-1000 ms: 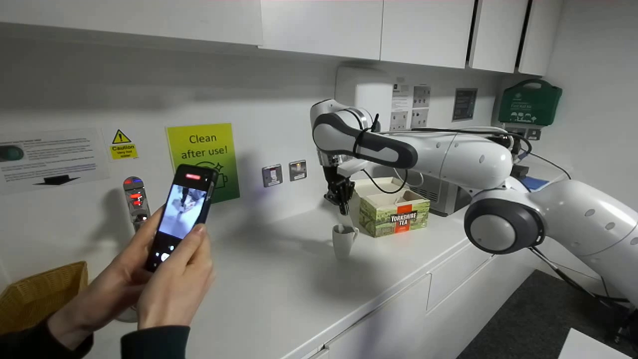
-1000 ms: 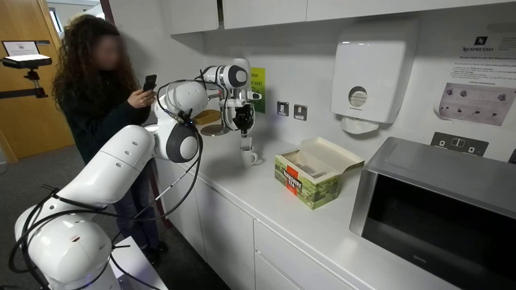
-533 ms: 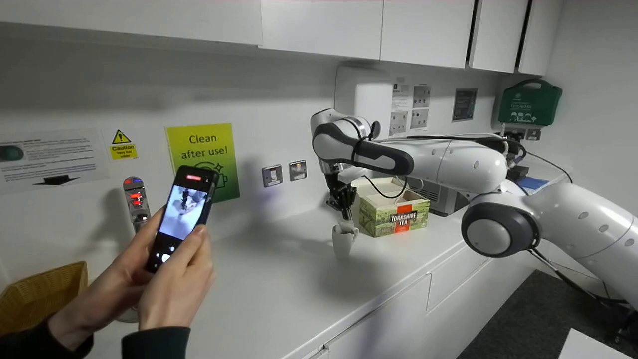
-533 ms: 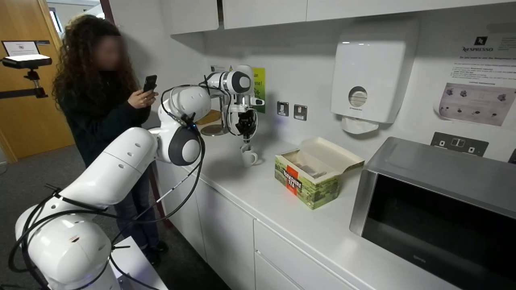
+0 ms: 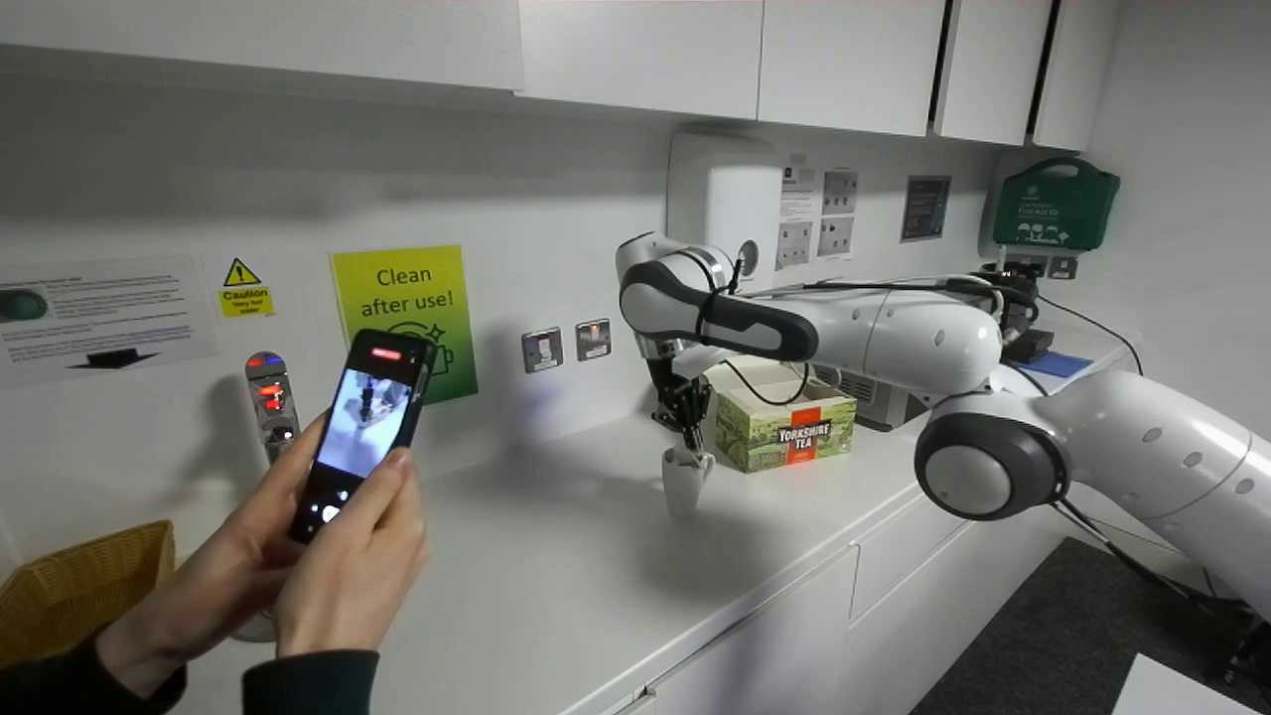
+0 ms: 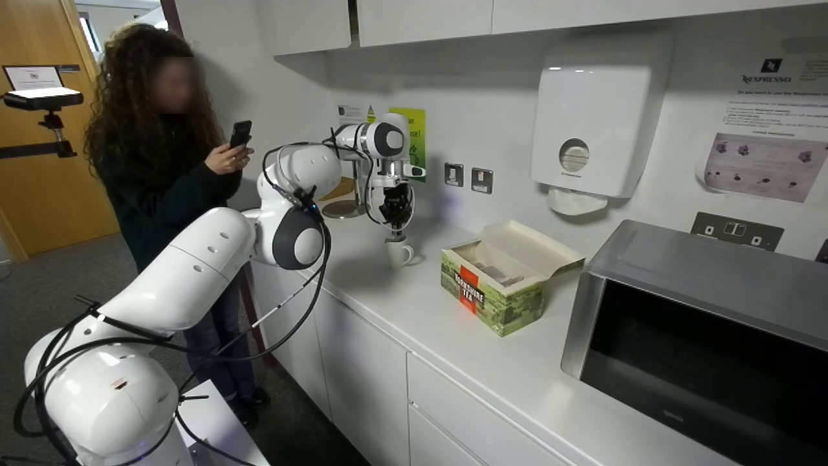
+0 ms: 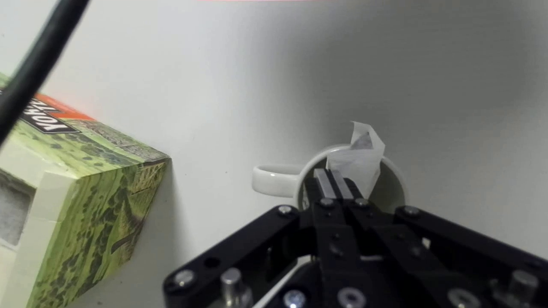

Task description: Remove one tea bag from the box and put it in the white mug.

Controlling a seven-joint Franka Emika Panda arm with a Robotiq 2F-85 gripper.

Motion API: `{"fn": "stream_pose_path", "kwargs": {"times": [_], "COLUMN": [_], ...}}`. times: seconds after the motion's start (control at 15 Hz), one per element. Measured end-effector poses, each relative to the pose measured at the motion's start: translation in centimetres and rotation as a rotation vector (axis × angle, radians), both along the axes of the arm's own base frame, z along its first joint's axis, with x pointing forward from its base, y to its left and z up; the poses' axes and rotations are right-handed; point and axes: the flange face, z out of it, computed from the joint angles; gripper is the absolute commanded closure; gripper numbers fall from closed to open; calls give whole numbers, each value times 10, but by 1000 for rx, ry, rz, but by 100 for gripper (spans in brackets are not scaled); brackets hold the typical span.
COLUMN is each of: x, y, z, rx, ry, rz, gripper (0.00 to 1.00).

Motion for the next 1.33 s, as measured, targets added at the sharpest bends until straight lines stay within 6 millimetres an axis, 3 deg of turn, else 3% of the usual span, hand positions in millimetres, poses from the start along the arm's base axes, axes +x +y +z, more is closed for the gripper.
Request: {"fn": "stream_pose_path", "kwargs": {"times": [1.2, 1.27, 1.33], "x": [4, 4, 4], "y": [-1, 0, 1], "z": [-39, -38, -37], "rx": [-31, -31, -31], "ry": [46, 45, 42], "rz": [-1, 0, 1], "gripper": [100, 74, 72]}}
